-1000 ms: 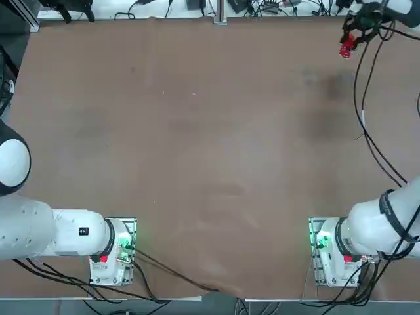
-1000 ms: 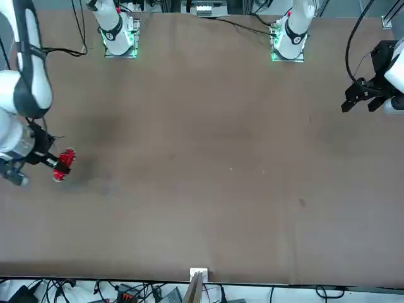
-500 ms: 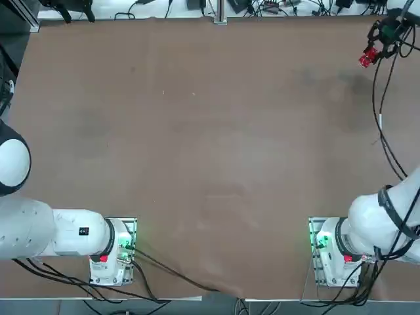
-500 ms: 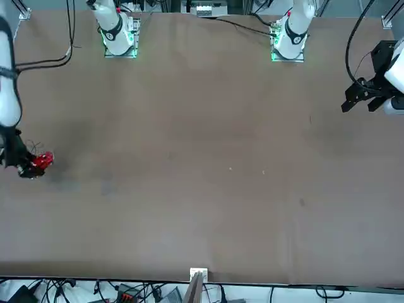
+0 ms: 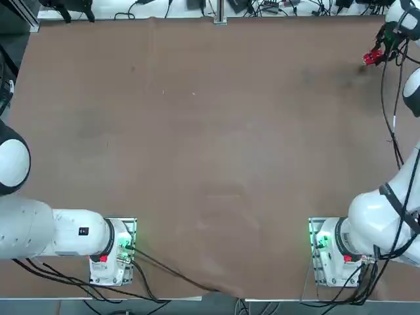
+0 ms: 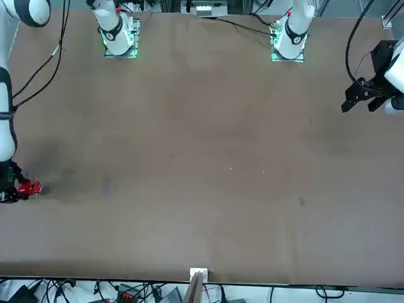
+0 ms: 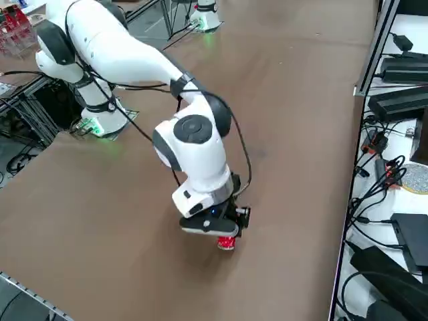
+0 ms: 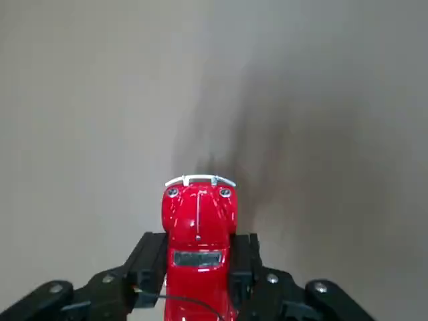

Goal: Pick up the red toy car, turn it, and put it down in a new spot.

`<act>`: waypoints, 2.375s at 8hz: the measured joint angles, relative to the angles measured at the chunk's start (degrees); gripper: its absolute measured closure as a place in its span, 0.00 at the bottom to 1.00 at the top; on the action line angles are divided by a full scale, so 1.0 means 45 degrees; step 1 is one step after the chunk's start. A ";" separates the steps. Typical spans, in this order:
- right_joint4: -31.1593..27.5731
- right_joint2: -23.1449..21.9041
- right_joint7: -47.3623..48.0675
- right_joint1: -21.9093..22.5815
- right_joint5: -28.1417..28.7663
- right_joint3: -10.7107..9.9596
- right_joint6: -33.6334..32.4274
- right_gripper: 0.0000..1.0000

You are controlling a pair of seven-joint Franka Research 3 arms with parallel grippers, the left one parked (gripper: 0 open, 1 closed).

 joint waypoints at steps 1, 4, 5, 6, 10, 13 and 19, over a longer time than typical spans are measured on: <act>0.0087 0.0117 0.0010 -0.0199 0.0000 -0.0009 0.0603 0.49; 0.0099 0.0748 0.0002 -0.0414 0.0000 -0.0011 0.2042 0.49; 0.0106 0.0941 -0.0001 -0.0473 0.0001 -0.0012 0.2161 0.49; 0.0113 0.1040 -0.0001 -0.0520 0.0002 -0.0012 0.2204 0.49; 0.0124 0.1090 0.0012 -0.0745 0.0645 -0.0011 0.2212 0.49; 0.0038 0.1145 0.0010 -0.0916 0.0941 -0.0009 0.2360 0.36; 0.0189 -0.0421 -0.1884 -0.0895 0.0936 0.0100 -0.0721 0.00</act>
